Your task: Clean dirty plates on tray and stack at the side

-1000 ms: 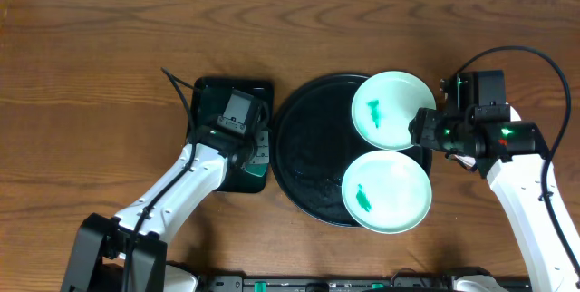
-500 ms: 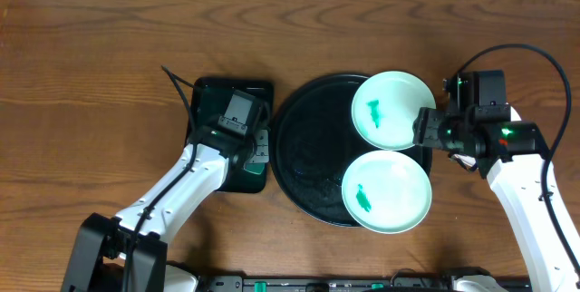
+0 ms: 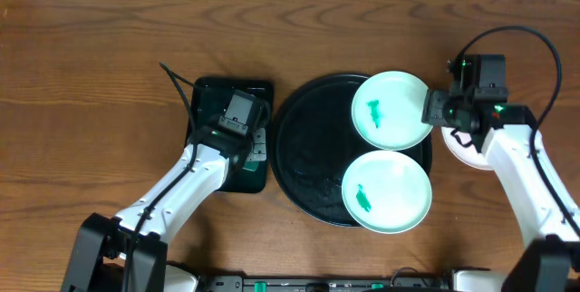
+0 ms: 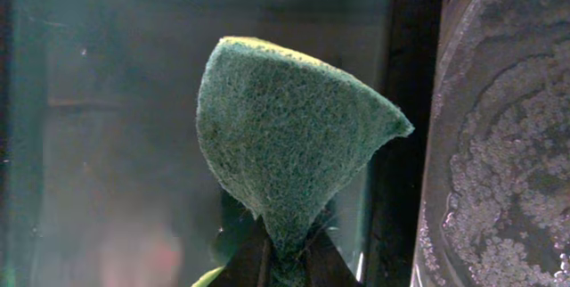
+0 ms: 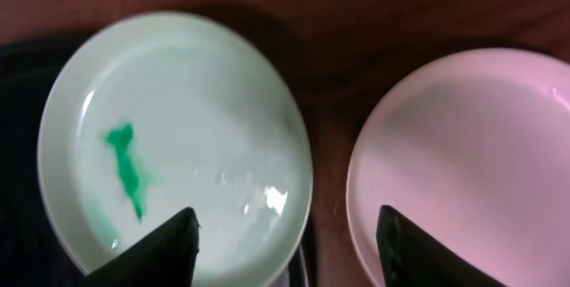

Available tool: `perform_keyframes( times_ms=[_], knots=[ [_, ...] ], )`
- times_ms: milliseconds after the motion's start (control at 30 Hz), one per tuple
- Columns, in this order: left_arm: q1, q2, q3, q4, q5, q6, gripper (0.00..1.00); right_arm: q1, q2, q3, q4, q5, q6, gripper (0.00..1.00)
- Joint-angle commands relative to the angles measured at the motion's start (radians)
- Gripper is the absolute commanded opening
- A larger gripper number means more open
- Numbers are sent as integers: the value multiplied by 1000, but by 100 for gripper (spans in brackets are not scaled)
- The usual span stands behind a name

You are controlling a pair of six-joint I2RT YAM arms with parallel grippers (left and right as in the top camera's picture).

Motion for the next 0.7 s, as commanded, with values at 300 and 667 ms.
perform_keyframes(
  times_ms=[300, 667],
  knots=[
    [-3, 3, -7, -2, -24, 17, 8, -14, 113, 1, 91, 10, -57, 45],
    [-3, 3, -7, -2, -24, 17, 9, -14, 190, 1, 84, 10, -56, 35]
  ],
)
